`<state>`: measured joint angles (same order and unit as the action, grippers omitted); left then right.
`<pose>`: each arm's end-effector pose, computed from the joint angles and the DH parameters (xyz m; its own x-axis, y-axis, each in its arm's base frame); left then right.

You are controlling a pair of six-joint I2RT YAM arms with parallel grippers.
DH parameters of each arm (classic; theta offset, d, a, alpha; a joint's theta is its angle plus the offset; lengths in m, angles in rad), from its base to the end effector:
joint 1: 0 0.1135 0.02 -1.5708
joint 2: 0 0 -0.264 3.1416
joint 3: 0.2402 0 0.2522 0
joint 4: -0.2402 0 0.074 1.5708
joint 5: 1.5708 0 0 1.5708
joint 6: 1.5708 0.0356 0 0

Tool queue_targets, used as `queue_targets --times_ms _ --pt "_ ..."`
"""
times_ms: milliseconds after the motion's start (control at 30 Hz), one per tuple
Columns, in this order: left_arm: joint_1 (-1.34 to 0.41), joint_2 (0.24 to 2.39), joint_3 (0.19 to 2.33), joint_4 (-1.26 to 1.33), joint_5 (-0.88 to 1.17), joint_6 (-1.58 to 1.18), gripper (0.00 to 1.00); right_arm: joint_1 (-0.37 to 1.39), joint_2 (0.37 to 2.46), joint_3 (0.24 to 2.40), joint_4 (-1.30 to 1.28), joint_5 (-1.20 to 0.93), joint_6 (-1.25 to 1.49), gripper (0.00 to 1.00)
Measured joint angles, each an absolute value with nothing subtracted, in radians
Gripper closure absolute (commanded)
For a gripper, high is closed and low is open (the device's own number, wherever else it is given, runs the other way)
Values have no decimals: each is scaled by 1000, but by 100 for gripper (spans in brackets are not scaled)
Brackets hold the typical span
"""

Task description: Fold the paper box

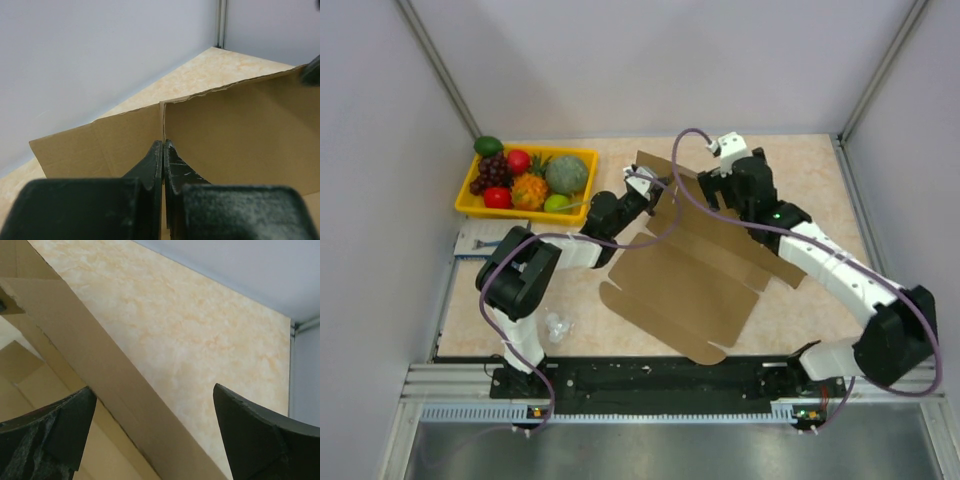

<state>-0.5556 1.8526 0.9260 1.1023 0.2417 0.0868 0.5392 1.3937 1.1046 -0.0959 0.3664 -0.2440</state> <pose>0.3314 -0.2158 0.2262 0.2097 -0.0311 -0.9773 0.6968 0.7059 0.1270 0.2852 0.1558 0.3208 -0.2658 -0.4218 -0.8668 -0.2665 0.8963 -0.3545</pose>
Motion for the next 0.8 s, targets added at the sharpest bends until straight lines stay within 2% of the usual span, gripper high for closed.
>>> queue_targets --times_ms 167,300,433,533,600,733,800 --pt "-558 1853 921 1111 223 80 100 540 1200 1148 -365 395 -42 1" --pt "-558 1852 915 1109 213 79 100 540 1050 1169 -549 335 163 1" --pt "-558 1853 912 1109 200 72 100 541 945 1118 -540 223 628 1" --pt "-558 1853 910 1109 189 65 100 603 887 966 -447 263 1048 1" --pt "-558 1853 907 1110 184 59 100 643 912 912 -432 322 1266 1" --pt "-558 1852 905 1110 173 56 100 637 1113 916 -350 409 1572 19" --pt "-558 1852 904 1110 166 56 100 634 1181 902 -303 455 1686 20"
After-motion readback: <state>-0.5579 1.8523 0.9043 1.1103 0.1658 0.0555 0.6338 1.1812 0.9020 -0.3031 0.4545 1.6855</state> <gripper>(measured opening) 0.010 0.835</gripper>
